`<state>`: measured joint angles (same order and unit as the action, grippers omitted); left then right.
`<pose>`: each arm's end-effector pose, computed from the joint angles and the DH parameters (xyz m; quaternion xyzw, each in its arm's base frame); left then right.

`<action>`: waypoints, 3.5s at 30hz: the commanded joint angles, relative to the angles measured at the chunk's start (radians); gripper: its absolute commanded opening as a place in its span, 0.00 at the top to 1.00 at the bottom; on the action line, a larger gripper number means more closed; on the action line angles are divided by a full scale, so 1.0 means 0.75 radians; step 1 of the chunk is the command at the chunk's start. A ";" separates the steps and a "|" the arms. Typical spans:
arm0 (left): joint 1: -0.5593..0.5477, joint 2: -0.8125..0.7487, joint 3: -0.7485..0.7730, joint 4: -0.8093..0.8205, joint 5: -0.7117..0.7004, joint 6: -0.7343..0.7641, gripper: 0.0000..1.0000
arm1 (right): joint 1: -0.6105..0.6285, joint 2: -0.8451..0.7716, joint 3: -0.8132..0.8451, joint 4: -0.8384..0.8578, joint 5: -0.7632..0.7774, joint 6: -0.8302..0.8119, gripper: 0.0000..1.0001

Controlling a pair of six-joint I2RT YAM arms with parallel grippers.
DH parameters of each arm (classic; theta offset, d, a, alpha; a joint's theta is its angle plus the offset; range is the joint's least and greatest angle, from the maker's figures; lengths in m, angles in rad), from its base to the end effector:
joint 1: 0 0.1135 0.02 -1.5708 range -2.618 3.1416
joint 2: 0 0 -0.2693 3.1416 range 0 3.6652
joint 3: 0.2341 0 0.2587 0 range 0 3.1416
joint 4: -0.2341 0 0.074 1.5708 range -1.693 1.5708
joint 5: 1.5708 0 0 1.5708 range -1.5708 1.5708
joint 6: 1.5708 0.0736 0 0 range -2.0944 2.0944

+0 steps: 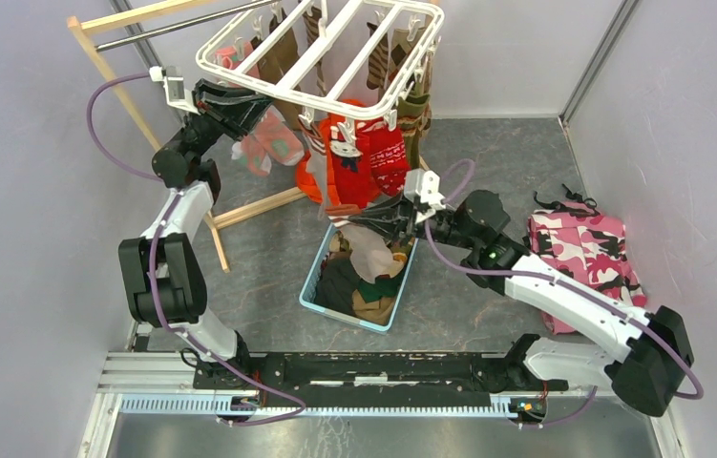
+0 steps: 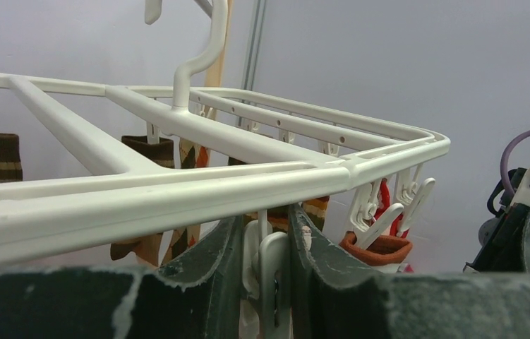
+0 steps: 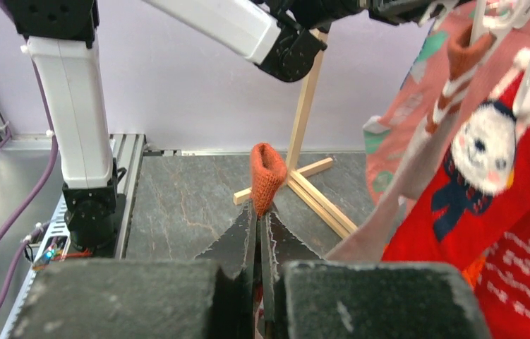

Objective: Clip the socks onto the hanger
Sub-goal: Open the clamp at the hanger, then clamp the sock onto the hanger.

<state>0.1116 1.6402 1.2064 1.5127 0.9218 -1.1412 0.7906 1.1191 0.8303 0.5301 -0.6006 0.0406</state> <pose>0.3526 -0.0195 0.4353 0.2216 0.4295 -0.5220 0.7028 0.1755 0.2365 0.3738 -0.4325 0.4630 0.4705 0.6142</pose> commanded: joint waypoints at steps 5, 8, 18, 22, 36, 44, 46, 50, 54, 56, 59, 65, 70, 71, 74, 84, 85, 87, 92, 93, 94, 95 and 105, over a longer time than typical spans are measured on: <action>-0.013 -0.052 -0.053 0.295 -0.025 -0.080 0.98 | 0.139 0.254 0.400 -0.077 0.231 0.034 1.00; -0.012 -0.053 -0.067 0.296 -0.036 -0.084 0.98 | 0.177 0.405 0.595 -0.162 0.339 0.042 1.00; -0.013 -0.055 -0.064 0.296 -0.054 -0.098 0.98 | 0.216 0.715 0.946 -0.257 0.683 0.083 1.00; -0.012 -0.054 -0.062 0.297 -0.059 -0.100 0.98 | 0.216 0.774 1.003 -0.259 0.782 0.096 1.00; -0.024 -0.048 -0.053 0.297 -0.065 -0.109 0.98 | 0.215 0.929 1.170 -0.243 0.940 0.234 1.00; -0.036 -0.043 -0.046 0.298 -0.071 -0.105 0.98 | 0.218 0.939 1.175 -0.261 1.037 0.280 1.00; -0.041 -0.041 -0.046 0.297 -0.073 -0.104 0.98 | 0.220 0.940 1.173 -0.276 1.070 0.283 1.00; -0.046 -0.041 -0.046 0.298 -0.075 -0.103 0.98 | 0.223 0.935 1.164 -0.283 1.111 0.292 1.00; -0.054 -0.039 -0.046 0.297 -0.076 -0.103 0.98 | 0.222 0.938 1.164 -0.282 1.127 0.296 1.00; -0.053 -0.039 -0.045 0.297 -0.077 -0.102 0.98 | 0.224 0.939 1.164 -0.285 1.137 0.299 1.00; -0.055 -0.038 -0.041 0.296 -0.079 -0.104 0.98 | 0.225 0.936 1.158 -0.293 1.140 0.300 1.00; -0.056 -0.034 -0.035 0.297 -0.086 -0.110 0.98 | 0.231 0.912 1.105 -0.278 1.164 0.300 1.00; -0.061 -0.039 -0.043 0.298 -0.088 -0.112 0.98 | 0.232 0.917 1.115 -0.259 1.198 0.310 1.00; -0.060 -0.041 -0.045 0.298 -0.088 -0.111 0.98 | 0.234 0.919 1.119 -0.259 1.208 0.312 1.00; -0.061 -0.040 -0.046 0.298 -0.088 -0.112 0.98 | 0.235 0.927 1.130 -0.257 1.228 0.320 1.00; -0.068 -0.038 -0.050 0.298 -0.088 -0.111 0.98 | 0.235 0.942 1.141 -0.226 1.185 0.343 1.00; -0.067 -0.037 -0.049 0.298 -0.088 -0.109 0.98 | 0.234 0.942 1.141 -0.224 1.177 0.343 1.00; -0.068 -0.037 -0.046 0.298 -0.088 -0.111 0.98 | 0.235 0.941 1.139 -0.222 1.160 0.339 1.00; -0.069 -0.042 -0.046 0.298 -0.088 -0.113 0.98 | 0.236 0.938 1.137 -0.217 1.156 0.327 1.00; -0.068 -0.042 -0.046 0.298 -0.086 -0.112 0.98 | 0.234 0.937 1.137 -0.223 1.148 0.323 1.00; -0.069 -0.042 -0.044 0.298 -0.088 -0.111 0.98 | 0.235 0.938 1.137 -0.225 1.136 0.317 1.00; -0.067 -0.042 -0.041 0.298 -0.088 -0.111 0.98 | 0.234 0.937 1.137 -0.233 1.118 0.312 1.00; -0.068 -0.045 -0.035 0.297 -0.087 -0.117 0.98 | 0.235 0.930 1.108 -0.226 1.116 0.306 1.00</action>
<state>0.0704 1.6245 1.1599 1.5135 0.8639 -1.1713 0.9752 1.8149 1.6691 0.3279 0.2398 0.2611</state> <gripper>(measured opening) 0.318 0.012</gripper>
